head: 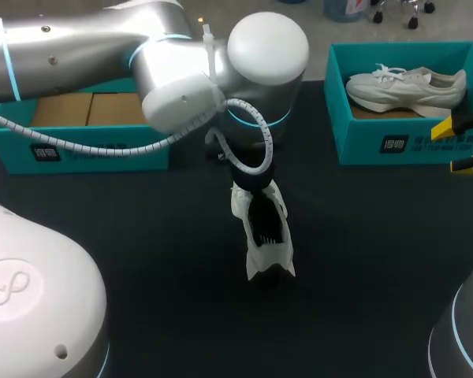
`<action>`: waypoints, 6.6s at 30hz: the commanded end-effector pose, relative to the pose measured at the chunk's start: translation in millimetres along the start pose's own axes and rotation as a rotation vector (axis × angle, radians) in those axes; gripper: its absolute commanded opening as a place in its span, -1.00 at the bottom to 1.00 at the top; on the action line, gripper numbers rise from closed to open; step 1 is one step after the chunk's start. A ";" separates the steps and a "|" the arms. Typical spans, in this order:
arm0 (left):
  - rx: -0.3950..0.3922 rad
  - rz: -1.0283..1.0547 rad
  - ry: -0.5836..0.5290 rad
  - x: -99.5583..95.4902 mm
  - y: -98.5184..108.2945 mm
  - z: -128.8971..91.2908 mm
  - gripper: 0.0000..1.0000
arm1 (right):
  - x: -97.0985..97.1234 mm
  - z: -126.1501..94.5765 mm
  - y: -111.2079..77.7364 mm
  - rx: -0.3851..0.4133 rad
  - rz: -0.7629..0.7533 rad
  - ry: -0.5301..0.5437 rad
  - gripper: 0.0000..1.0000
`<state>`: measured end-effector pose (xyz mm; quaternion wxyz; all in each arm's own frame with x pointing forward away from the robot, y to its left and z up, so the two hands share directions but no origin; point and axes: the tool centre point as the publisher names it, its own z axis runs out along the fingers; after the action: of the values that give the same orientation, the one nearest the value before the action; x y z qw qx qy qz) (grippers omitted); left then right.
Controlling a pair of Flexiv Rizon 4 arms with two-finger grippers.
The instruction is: Take the shoe out of the shoebox, open the shoe tongue, remove and reinsert the insole, then place the shoe into the shoebox
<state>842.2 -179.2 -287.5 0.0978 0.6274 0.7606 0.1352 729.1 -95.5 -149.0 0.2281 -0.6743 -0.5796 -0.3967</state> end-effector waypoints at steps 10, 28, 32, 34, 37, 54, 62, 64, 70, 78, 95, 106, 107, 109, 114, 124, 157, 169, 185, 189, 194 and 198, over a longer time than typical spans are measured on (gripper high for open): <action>0.033 0.025 -0.013 -15.3 -9.8 11.1 -1.00 | -0.1 -0.1 -0.1 0.001 0.001 -0.002 1.00; 0.057 0.013 -0.010 -6.9 -17.9 16.8 -1.00 | -0.1 -0.1 -0.1 0.001 0.001 -0.002 1.00; 0.059 0.024 -0.020 -13.4 -18.4 17.2 -1.00 | -0.1 -0.1 -0.1 0.001 0.001 -0.002 1.00; 0.059 0.035 -0.022 -16.3 -19.7 16.2 -1.00 | -0.1 -0.1 -0.1 0.001 0.001 -0.002 1.00; 0.059 0.051 -0.017 -18.4 -23.2 16.4 -1.00 | -0.1 -0.1 -0.1 0.001 0.001 -0.002 1.00; 0.040 0.035 0.003 -5.6 -8.2 9.1 -1.00 | -0.1 -0.1 -0.1 0.001 0.001 -0.002 1.00; 0.015 0.039 -0.014 -28.0 10.9 10.9 -1.00 | -0.1 -0.1 -0.1 0.001 0.001 -0.002 1.00; 0.024 0.053 -0.013 -33.0 8.5 13.9 -1.00 | -0.1 -0.1 -0.1 0.001 0.001 -0.002 1.00; 0.065 0.083 -0.005 -34.4 -8.1 25.6 -1.00 | -0.1 -0.1 -0.1 0.001 0.001 -0.002 1.00; 0.101 0.110 0.009 -23.4 -26.5 27.1 -1.00 | -0.1 -0.1 -0.1 0.001 0.001 -0.002 1.00; 0.081 0.145 -0.028 -70.2 -7.0 26.7 -1.00 | -0.1 -0.1 -0.1 0.001 0.001 -0.002 1.00; 0.112 0.161 -0.046 -59.0 -18.6 24.0 -1.00 | -0.1 -0.1 -0.1 0.001 0.001 -0.002 1.00; 0.111 0.162 -0.045 -56.5 -20.0 23.1 -1.00 | -0.1 -0.1 -0.1 0.001 0.001 -0.002 1.00; 0.113 0.162 -0.047 -50.9 -20.4 21.0 -1.00 | -0.1 -0.1 -0.1 0.001 0.001 -0.002 1.00; 0.144 0.160 -0.074 -41.3 -21.7 16.5 -1.00 | -0.1 -0.1 -0.1 0.001 0.001 -0.002 1.00; 0.154 0.194 -0.084 -40.8 -31.3 14.1 -1.00 | -0.1 -0.1 -0.1 0.001 0.001 -0.002 1.00; 0.158 0.242 -0.091 -58.5 -33.3 17.9 -1.00 | -0.1 -0.1 -0.1 0.001 0.001 -0.002 1.00; 0.180 0.258 -0.100 -45.0 -37.8 18.0 -1.00 | -0.1 -0.1 -0.1 0.001 0.001 -0.002 1.00; 0.199 0.343 -0.089 -47.7 -48.6 16.7 -1.00 | -0.1 -0.1 -0.1 0.001 0.001 -0.002 1.00; 0.185 0.318 -0.066 -49.1 -50.6 18.5 -1.00 | -0.1 -0.1 -0.1 0.001 0.001 -0.002 1.00; 0.187 0.268 -0.063 -42.9 -46.5 16.9 -1.00 | -0.1 -0.1 -0.1 0.001 0.001 -0.002 1.00; 0.188 0.237 -0.056 -39.7 -48.7 15.0 -1.00 | -0.1 -0.1 -0.1 0.001 0.001 -0.002 1.00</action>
<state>812.6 -228.3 -320.5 0.0405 0.7250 0.6854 0.0540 729.1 -95.5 -149.0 0.2281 -0.6742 -0.5796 -0.3967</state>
